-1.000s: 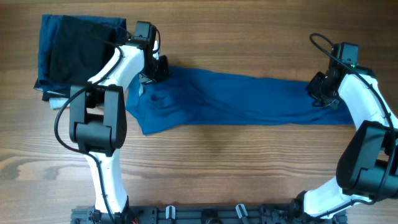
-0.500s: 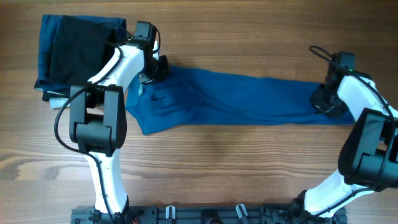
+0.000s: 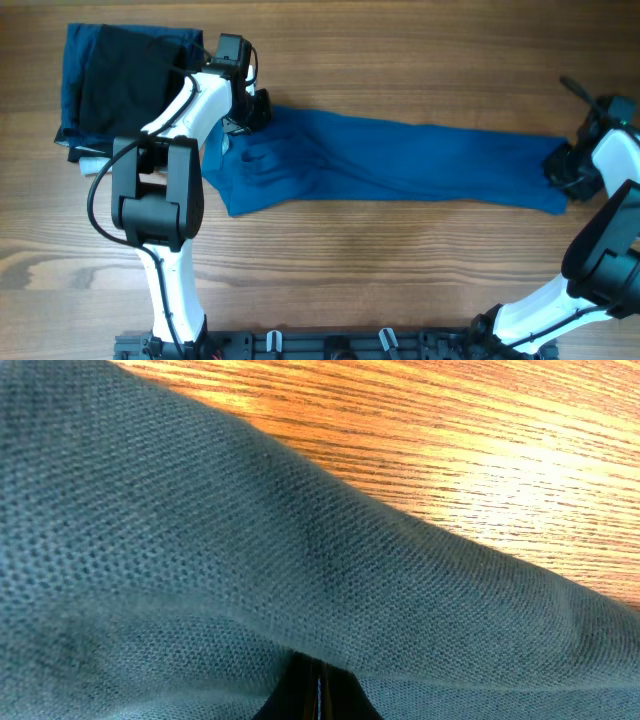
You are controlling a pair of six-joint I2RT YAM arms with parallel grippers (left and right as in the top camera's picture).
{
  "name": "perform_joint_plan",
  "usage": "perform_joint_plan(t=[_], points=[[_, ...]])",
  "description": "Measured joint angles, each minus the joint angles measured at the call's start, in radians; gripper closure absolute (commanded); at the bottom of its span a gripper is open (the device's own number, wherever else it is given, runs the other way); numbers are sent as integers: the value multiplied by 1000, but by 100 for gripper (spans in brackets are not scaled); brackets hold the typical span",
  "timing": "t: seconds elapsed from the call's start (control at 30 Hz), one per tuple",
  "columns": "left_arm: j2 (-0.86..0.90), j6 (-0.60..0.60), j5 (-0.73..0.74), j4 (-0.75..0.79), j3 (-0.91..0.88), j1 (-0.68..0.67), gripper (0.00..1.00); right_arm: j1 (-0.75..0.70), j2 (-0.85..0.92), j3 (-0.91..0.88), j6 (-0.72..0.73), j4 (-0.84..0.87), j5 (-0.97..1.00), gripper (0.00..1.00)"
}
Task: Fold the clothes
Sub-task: 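Grasp the polo strip's right end with the right gripper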
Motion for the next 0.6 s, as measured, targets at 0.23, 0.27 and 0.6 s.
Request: perform_joint_plan(t=[0.23,0.27,0.6], points=[[0,0,-3,0,1,0,91,-97,-1,87,-237,100,-326,57],[0,0,-4,0,1,0,91,-114,-1,87,-262,108,-348,57],[0,0,-7,0,3,0,92,-182,1,87,-508,175,-546,58]])
